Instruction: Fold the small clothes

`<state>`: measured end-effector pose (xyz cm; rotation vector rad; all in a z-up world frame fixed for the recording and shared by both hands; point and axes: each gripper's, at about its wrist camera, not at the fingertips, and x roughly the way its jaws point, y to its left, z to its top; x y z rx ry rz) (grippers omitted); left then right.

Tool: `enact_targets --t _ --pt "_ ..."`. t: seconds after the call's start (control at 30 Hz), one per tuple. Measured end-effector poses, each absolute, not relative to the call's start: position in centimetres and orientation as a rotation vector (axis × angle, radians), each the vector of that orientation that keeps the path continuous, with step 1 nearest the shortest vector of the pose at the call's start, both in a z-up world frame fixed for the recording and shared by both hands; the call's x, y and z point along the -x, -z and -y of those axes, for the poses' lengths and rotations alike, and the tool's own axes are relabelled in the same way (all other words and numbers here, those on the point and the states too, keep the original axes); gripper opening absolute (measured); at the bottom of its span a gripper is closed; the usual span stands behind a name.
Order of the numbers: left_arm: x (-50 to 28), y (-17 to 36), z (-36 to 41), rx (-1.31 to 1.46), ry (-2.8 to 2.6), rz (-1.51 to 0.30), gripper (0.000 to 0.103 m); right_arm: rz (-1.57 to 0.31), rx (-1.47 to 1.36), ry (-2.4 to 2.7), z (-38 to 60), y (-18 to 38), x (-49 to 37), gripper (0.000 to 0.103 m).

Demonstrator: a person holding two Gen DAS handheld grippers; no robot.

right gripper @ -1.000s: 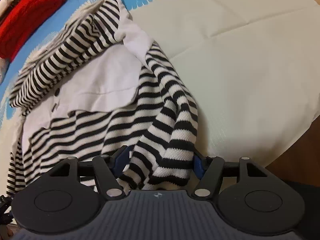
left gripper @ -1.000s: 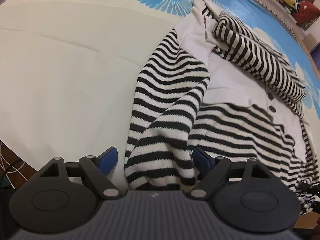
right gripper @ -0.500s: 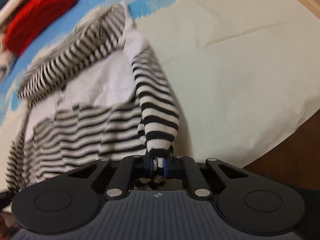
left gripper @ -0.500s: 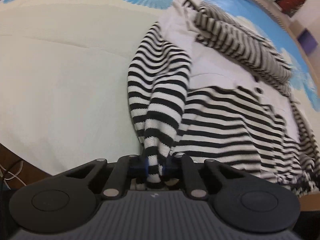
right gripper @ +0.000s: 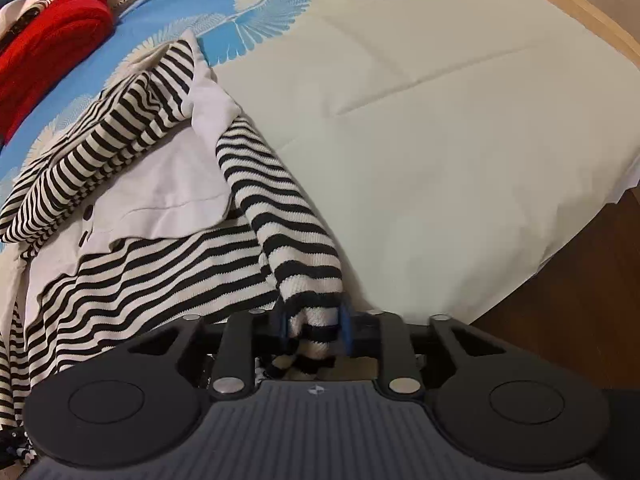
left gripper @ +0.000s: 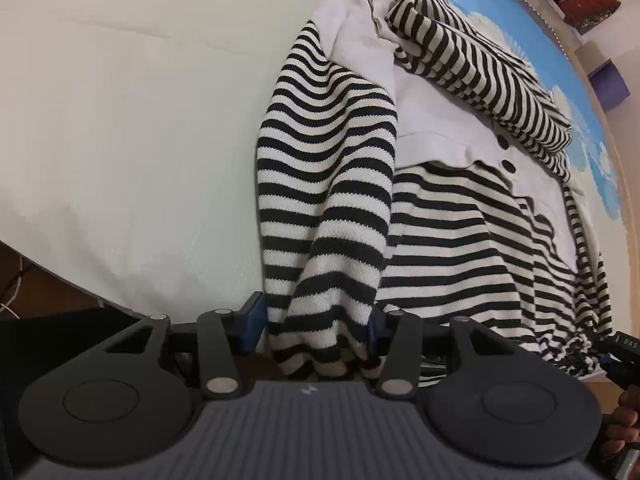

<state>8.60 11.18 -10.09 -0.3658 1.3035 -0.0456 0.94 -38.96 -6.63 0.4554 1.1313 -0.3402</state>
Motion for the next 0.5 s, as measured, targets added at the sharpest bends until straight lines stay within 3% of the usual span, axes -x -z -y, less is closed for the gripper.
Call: enact_targets --t 0.13,0.23,0.27,0.3,0.33,0.5 --pt "-8.9 10.2 -11.1 0.351 0.041 -1.308 0.049 -1.159 -0.419 0.339 38.2 7.1 -1.3 0.034" --pt "-9.1 10.2 -10.4 0.331 0.057 -1.301 0.03 -1.161 -0.409 0.334 37.9 7.2 -1.4 0.034" --pt "-9.0 10.1 -10.3 0.324 0.07 -1.295 0.016 -1.162 -0.407 0.327 37.9 7.2 -1.4 0.034" --pt "-9.0 9.8 -10.0 0.313 0.084 -1.284 0.013 -1.157 -0.404 0.316 37.9 7.1 -1.3 0.029" --pt "-8.9 9.5 -9.8 0.295 0.09 -1.267 0.011 -1.142 -0.405 0.297 37.7 6.9 -1.3 0.011" --pt "-8.6 8.8 -9.4 0.238 0.093 -1.234 0.012 -1.081 -0.322 0.257 36.6 5.6 -1.2 0.007"
